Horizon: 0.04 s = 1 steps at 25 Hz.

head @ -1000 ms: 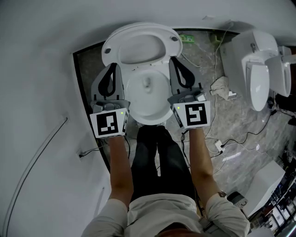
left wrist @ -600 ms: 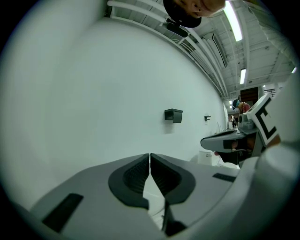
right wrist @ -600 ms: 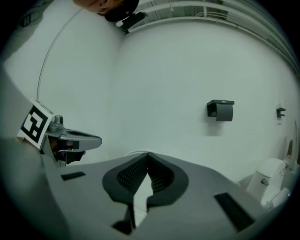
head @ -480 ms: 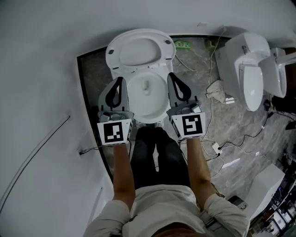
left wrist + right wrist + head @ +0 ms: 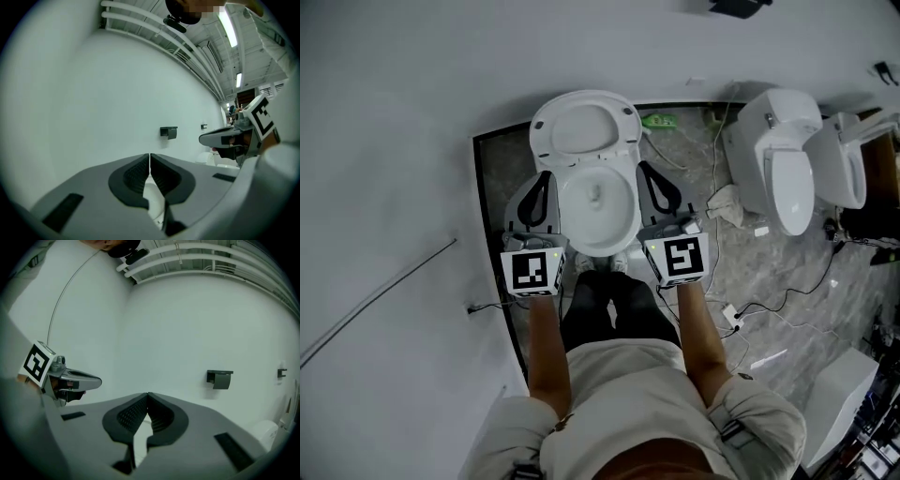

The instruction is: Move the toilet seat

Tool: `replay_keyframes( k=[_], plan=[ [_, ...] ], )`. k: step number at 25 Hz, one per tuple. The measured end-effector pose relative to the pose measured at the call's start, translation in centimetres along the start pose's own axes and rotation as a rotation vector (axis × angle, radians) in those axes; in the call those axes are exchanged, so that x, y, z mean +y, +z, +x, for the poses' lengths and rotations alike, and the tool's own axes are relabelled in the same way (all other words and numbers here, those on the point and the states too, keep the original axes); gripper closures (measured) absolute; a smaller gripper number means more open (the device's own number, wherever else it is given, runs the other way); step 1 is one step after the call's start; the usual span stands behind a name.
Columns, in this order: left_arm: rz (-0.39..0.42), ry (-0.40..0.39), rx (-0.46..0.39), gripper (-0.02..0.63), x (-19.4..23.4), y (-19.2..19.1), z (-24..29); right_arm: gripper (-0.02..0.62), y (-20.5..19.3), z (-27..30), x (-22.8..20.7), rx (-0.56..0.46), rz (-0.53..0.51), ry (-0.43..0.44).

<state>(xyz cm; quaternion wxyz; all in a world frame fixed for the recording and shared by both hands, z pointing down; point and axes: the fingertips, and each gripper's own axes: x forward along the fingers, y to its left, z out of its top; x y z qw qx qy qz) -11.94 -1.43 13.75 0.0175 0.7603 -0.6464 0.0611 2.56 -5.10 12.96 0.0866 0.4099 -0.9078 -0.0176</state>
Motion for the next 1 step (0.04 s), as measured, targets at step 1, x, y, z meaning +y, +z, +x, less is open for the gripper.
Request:
replay_keyframes(
  k=[1],
  plan=[
    [0.002, 0.001, -0.001, 0.577, -0.21, 0.95, -0.79, 0.575, 0.86, -0.89, 0.17, 0.000, 0.001, 0.006]
  ],
)
